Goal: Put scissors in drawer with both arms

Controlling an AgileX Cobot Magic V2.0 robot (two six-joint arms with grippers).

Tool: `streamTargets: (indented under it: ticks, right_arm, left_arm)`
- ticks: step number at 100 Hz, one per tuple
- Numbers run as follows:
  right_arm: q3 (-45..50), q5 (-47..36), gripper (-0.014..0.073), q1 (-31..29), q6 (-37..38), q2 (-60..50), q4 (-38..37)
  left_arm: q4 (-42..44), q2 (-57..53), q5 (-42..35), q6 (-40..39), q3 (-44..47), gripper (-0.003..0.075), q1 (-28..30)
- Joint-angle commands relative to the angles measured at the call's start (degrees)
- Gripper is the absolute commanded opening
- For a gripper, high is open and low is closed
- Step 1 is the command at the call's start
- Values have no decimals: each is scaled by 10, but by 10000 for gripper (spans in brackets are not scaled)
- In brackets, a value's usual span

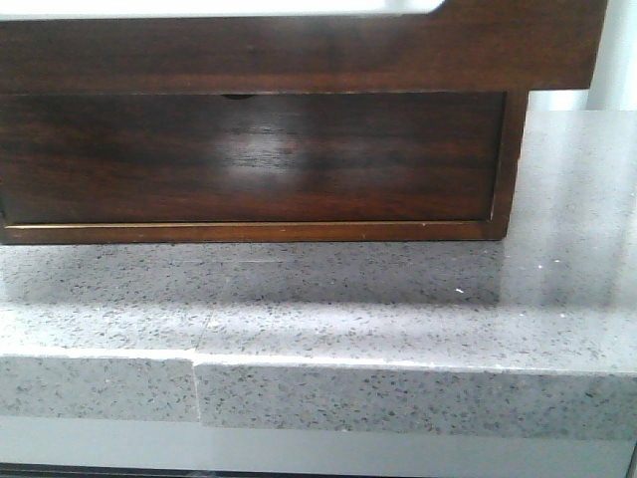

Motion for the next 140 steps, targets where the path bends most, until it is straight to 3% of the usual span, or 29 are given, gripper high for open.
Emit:
streamTargets:
  ticks: [1,32,66,75,94,102,117,121,126,136,140]
  right_arm:
    - [-17,-51,-69,26,-12,20,-38]
    - [-17,-70,-69,40,-33,113,-72]
    - [-17,-71,-53,40,-34,135,-82]
    - [-17,-69,38,40,-34,135,-81]
    - [-17,-70,402,40,-33,135,-83]
    - [-17,-70,451,40,-33,135,-83]
    - [-17,-69,442,40,-11,124,-83]
    - [-17,-65,405,40,15,114,-83]
    - [-17,-53,309,40,49,100,-81]
    - [-13,-9,0,40,76,63,-65]
    - [-5,6,-75,40,77,42,-50]
  left_arm:
    - [-13,3,-45,-5,-19,-20,-4]
    - [-13,3,-45,-5,-18,-20,-4]
    - [-13,3,-45,-5,-18,-20,-4]
    - [-13,3,-45,-5,-18,-20,-4]
    - [-13,3,-45,-5,-18,-20,-4]
    - [-13,3,-45,-5,-18,-20,-4]
    - [-13,3,-45,-5,-18,-20,-4]
    - [-8,3,-45,-5,-18,-20,-4]
    - [-2,3,-47,-6,-18,-20,-4]
    - [31,-6,-57,-47,-18,-20,-3]
    - [51,-11,-62,-69,-18,-20,-2]
